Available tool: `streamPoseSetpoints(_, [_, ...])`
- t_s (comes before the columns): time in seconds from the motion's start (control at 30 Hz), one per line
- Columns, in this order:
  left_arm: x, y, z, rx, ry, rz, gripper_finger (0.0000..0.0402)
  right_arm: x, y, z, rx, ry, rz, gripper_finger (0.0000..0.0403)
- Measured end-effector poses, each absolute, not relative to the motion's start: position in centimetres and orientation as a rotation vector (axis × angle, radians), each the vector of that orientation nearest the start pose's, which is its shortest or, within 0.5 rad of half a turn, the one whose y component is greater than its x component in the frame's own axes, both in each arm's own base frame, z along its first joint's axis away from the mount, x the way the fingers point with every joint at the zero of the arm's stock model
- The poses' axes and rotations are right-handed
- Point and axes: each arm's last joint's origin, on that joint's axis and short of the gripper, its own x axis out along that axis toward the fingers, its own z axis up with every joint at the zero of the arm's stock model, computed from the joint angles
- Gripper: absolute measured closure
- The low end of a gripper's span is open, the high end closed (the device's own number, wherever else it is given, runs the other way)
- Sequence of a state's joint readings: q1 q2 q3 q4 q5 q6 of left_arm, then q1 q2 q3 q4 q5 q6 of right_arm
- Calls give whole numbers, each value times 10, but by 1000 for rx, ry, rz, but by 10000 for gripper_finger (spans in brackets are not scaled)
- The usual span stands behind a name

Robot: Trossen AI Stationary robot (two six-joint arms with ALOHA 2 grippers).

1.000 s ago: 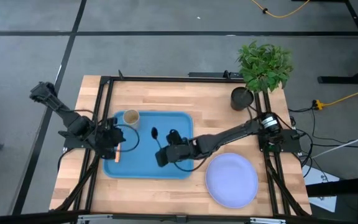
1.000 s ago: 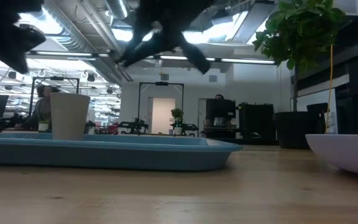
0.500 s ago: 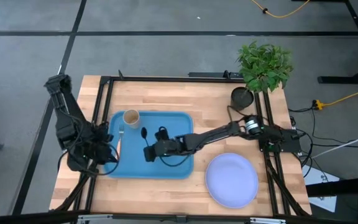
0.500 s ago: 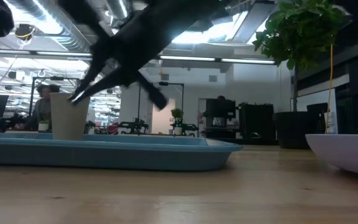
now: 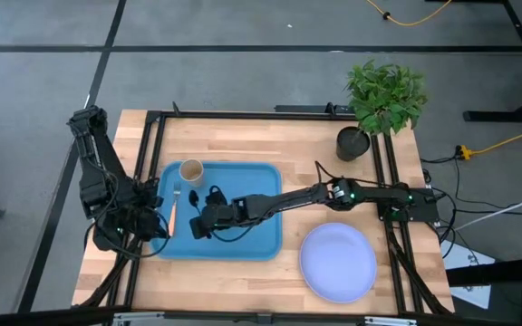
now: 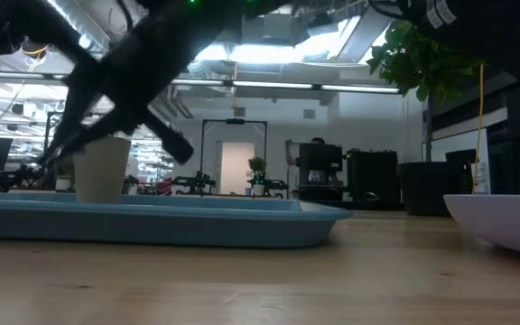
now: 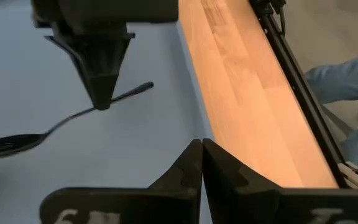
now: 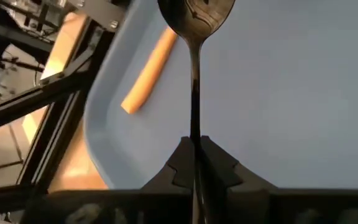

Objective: Pick and place plate/cup/fork/spoon on tray
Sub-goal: Put the black spoon on the blue tray

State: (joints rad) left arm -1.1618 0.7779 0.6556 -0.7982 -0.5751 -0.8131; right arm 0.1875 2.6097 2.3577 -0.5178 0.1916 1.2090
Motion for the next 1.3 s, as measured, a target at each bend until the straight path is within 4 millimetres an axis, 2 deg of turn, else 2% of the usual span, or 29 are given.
streamPoseSetpoints(0.23, [69, -120, 245, -82, 755, -246, 400, 554, 101, 141, 1088, 680, -551, 392])
streamPoseSetpoints(0.4, [69, -121, 245, -82, 756, -247, 394, 556, 100, 144, 1084, 612, -576, 392])
streamPoseSetpoints(0.6, [69, -121, 245, -83, 757, -248, 399, 564, 103, 153, 1083, 548, -450, 388])
streamPoseSetpoints(1.03, [69, -121, 245, -83, 758, -249, 395, 564, 112, 155, 997, 558, -375, 375])
streamPoseSetpoints(1.3, [69, -121, 245, -83, 758, -249, 396, 564, 112, 155, 963, 538, -400, 373])
